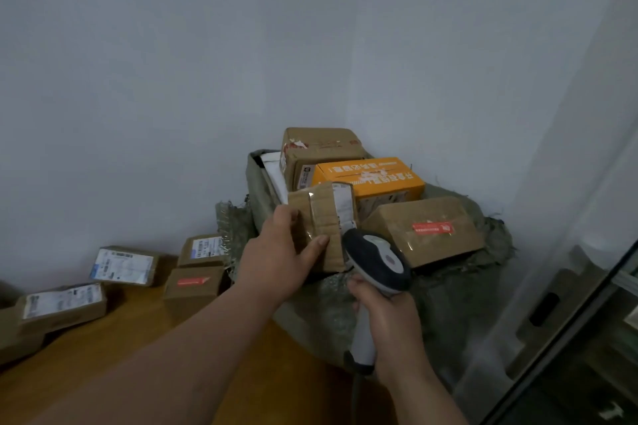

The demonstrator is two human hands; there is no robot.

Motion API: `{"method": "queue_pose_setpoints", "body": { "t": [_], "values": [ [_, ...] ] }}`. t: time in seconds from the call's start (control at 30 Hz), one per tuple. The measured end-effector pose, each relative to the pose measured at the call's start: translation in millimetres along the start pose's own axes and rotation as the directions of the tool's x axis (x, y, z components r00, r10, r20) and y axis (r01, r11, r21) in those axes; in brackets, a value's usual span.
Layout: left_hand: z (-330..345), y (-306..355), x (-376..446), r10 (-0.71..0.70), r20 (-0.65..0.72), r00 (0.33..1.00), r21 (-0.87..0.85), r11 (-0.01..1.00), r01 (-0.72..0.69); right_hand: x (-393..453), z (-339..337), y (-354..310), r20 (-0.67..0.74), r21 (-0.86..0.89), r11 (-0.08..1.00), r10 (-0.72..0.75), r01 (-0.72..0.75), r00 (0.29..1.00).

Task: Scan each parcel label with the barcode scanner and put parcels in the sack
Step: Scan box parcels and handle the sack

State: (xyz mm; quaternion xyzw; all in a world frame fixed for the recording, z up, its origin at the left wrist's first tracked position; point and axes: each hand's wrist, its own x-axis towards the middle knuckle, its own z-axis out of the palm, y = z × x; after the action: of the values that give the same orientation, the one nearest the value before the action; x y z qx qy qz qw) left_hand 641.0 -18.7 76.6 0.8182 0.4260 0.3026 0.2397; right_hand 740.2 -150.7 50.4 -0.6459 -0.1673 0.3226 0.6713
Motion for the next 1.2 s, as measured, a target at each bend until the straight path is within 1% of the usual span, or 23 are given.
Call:
{"method": "queue_pose_setpoints", "body": {
  "t": [0.1, 0.17, 0.23, 0.33, 0.4, 0.5, 0.57, 0.6, 0.63, 0.67, 0.73, 0.77, 0.8, 0.83, 0.87, 0.93, 0.97, 1.03, 1.1, 1.13, 1.2],
  "values": [
    [-1.1, -5.0, -1.5, 0.068, 0.070, 0.995, 0.063, 0.995, -0.073, 2.3, 3.4, -1.8, 0.007, 0.028, 0.996, -0.081, 0.081, 0.997],
    [2.3, -10.5, 0.2, 0.067, 0.130, 0.989, 0.169, 0.982, -0.088, 3.7, 5.8, -0.2, -0.004, 0.051, 0.988, -0.147, 0.147, 0.989],
    [3.9, -14.0, 4.4, 0.018, 0.171, 0.985, 0.231, 0.971, -0.057, 3.2, 7.5, -0.2, -0.024, 0.055, 0.982, -0.180, 0.182, 0.983],
    [4.1, -13.5, 8.9, -0.074, 0.255, 0.964, 0.221, 0.975, 0.017, 5.8, 6.4, 2.4, 0.018, 0.046, 0.981, -0.192, 0.191, 0.981],
    [2.4, -14.2, 10.3, -0.137, 0.302, 0.943, 0.267, 0.962, 0.054, 7.7, 5.9, 6.2, 0.045, 0.011, 0.984, -0.178, 0.178, 0.983],
    [0.2, -17.7, 11.6, -0.163, 0.261, 0.952, 0.327, 0.942, 0.072, 9.2, 5.5, 9.7, 0.052, -0.072, 0.986, -0.148, 0.152, 0.988],
    [0.1, -19.3, 13.4, -0.146, 0.242, 0.959, 0.390, 0.920, 0.041, 11.0, 4.5, 10.2, 0.063, -0.106, 0.983, -0.143, 0.149, 0.988],
    [-0.3, -20.0, 14.7, -0.137, 0.263, 0.955, 0.427, 0.904, 0.012, 11.0, 4.1, 9.4, 0.069, -0.119, 0.980, -0.150, 0.157, 0.986],
    [-2.1, -19.6, 15.2, -0.136, 0.312, 0.940, 0.455, 0.890, -0.022, 10.5, 4.1, 8.1, 0.071, -0.129, 0.977, -0.159, 0.167, 0.985],
    [-4.9, -18.7, 15.4, -0.146, 0.387, 0.910, 0.474, 0.878, -0.061, 10.2, 4.4, 7.0, 0.073, -0.129, 0.975, -0.175, 0.183, 0.982],
    [-14.0, -16.7, 12.5, -0.194, 0.547, 0.814, 0.519, 0.842, -0.148, 7.1, 7.4, 2.6, 0.079, -0.110, 0.967, -0.222, 0.230, 0.972],
    [-18.3, -16.0, 9.9, -0.207, 0.582, 0.786, 0.570, 0.794, -0.212, 4.8, 9.7, -0.6, 0.085, -0.099, 0.963, -0.242, 0.249, 0.967],
    [-20.9, -17.4, 7.7, -0.195, 0.577, 0.793, 0.621, 0.736, -0.271, 3.6, 12.4, -3.3, 0.100, -0.084, 0.962, -0.253, 0.262, 0.962],
    [-23.0, -18.9, 5.7, -0.149, 0.542, 0.827, 0.653, 0.694, -0.303, 2.5, 15.1, -6.2, 0.123, -0.065, 0.961, -0.260, 0.269, 0.958],
    [-24.6, -21.2, 5.0, -0.090, 0.490, 0.867, 0.662, 0.685, -0.304, 2.4, 18.5, -9.2, 0.154, -0.044, 0.960, -0.268, 0.277, 0.951],
    [-31.5, -22.3, 3.9, 0.006, 0.375, 0.927, 0.641, 0.721, -0.264, 3.7, 25.3, -14.4, 0.220, -0.026, 0.958, -0.273, 0.286, 0.936],
    [-36.4, -21.5, 3.7, 0.047, 0.335, 0.941, 0.625, 0.736, -0.259, 5.8, 28.9, -15.4, 0.235, -0.031, 0.960, -0.263, 0.278, 0.936],
    [-47.1, -19.4, 6.1, 0.135, 0.287, 0.948, 0.595, 0.750, -0.287, 10.7, 35.4, -15.3, 0.236, -0.058, 0.966, -0.231, 0.251, 0.944],
    [-57.5, -15.2, 7.7, 0.179, 0.269, 0.946, 0.545, 0.782, -0.303, 14.3, 40.1, -14.7, 0.230, -0.070, 0.973, -0.200, 0.221, 0.952],
    [-62.1, -12.4, 8.2, 0.200, 0.254, 0.946, 0.519, 0.797, -0.308, 15.9, 42.0, -14.1, 0.218, -0.061, 0.977, -0.189, 0.206, 0.957],
    [-69.5, -5.7, 9.1, 0.256, 0.175, 0.951, 0.456, 0.835, -0.309, 18.1, 44.4, -14.0, 0.186, -0.018, 0.978, -0.202, 0.209, 0.962]
  ]
}}
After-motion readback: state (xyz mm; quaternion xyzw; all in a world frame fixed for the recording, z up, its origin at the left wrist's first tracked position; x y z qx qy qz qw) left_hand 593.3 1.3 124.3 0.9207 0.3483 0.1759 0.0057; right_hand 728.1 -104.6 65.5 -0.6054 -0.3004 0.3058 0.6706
